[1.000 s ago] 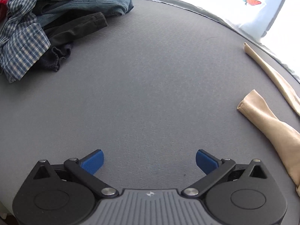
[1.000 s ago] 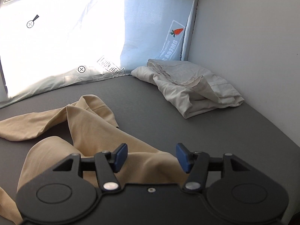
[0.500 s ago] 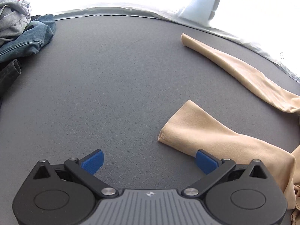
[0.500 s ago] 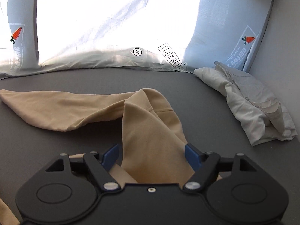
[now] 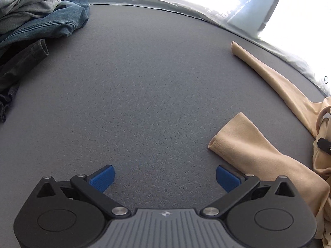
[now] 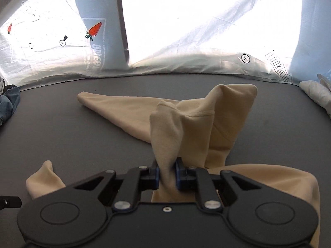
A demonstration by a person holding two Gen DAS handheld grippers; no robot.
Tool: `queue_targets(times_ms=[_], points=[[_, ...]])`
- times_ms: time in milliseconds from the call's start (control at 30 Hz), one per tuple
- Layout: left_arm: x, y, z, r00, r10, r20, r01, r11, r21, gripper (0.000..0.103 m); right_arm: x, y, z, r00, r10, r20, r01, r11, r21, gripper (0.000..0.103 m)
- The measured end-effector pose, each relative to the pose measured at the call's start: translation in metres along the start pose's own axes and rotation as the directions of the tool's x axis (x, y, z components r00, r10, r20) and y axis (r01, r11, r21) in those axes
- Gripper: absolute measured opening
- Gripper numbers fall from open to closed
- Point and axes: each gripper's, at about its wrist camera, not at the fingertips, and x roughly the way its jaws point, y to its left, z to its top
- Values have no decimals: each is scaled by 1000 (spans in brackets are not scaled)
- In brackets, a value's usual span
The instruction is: Fold clothes
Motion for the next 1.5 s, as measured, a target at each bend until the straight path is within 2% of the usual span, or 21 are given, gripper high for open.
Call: queue_targets(times_ms=[67, 167, 233, 333, 433, 500, 633, 767, 800, 867, 933, 1000, 1033, 1200, 1367, 1433, 1467, 1500], points=[[-8, 11, -2, 1000, 2, 14, -1, 999, -33, 103, 1, 37, -4, 993, 114, -25, -114, 993, -39, 15], [-17, 23, -7, 1000, 10, 26, -8, 997, -74, 103, 2, 91, -14, 961, 263, -88, -270, 959, -89, 16], [-22, 30, -12, 999, 18, 31, -15, 995, -96, 103, 1, 112, -23, 957, 267, -114, -281, 952, -126, 19], [-28, 31, -20, 1000, 1, 31, 3, 994, -108, 102, -6, 118, -25, 957, 269, -111, -285, 943, -173, 30], [-32, 26, -26, 999, -24, 27, 27, 995, -101, 102, -13, 99, -15, 947, 307, -93, -314, 947, -69, 43], [-33, 20, -28, 999, -46, 24, 47, 995, -86, 102, -20, 85, -9, 950, 306, -64, -309, 950, -42, 47], [-36, 6, -31, 996, -86, 23, 87, 995, -50, 102, -41, 49, -1, 972, 235, 28, -235, 972, 3, 57], [-40, -8, -32, 990, -137, 27, 138, 990, -15, 102, -55, -1, 2, 989, 123, 84, -132, 985, 115, 57], [-42, -12, -32, 988, -153, 27, 153, 988, -7, 102, -57, -11, 2, 992, 89, 92, -101, 986, 133, 57], [-43, -18, -35, 984, -176, 22, 176, 984, 7, 100, -57, -35, -2, 996, -28, 80, 16, 989, 150, 58], [-43, -25, -36, 976, -219, 4, 219, 976, 11, 95, -51, -56, -9, 990, -132, 43, 124, 981, 151, 57], [-42, -31, -38, 965, -261, -16, 261, 965, 13, 91, -45, -78, -20, 973, -230, 0, 228, 963, 146, 57], [-40, -34, -39, 959, -281, -31, 281, 960, 11, 86, -43, -89, -25, 963, -267, -21, 267, 951, 155, 57], [-30, -49, -42, 921, -377, -95, 378, 926, -9, 75, -45, -131, -50, 951, -296, -91, 310, 901, 303, 58], [-24, -65, -43, 871, -473, -136, 473, 880, -30, 65, -52, -129, -61, 960, -272, -61, 278, 921, 271, 55], [-20, -74, -45, 870, -465, -164, 469, 883, -12, 56, -53, -129, -61, 963, -264, -55, 269, 926, 264, 54], [-18, -79, -46, 873, -454, -178, 462, 887, 0, 51, -53, -129, -60, 965, -256, -53, 261, 930, 261, 46], [-17, -82, -48, 873, -453, -180, 463, 886, 11, 37, -54, -129, -60, 968, -247, -51, 252, 933, 257, 42]])
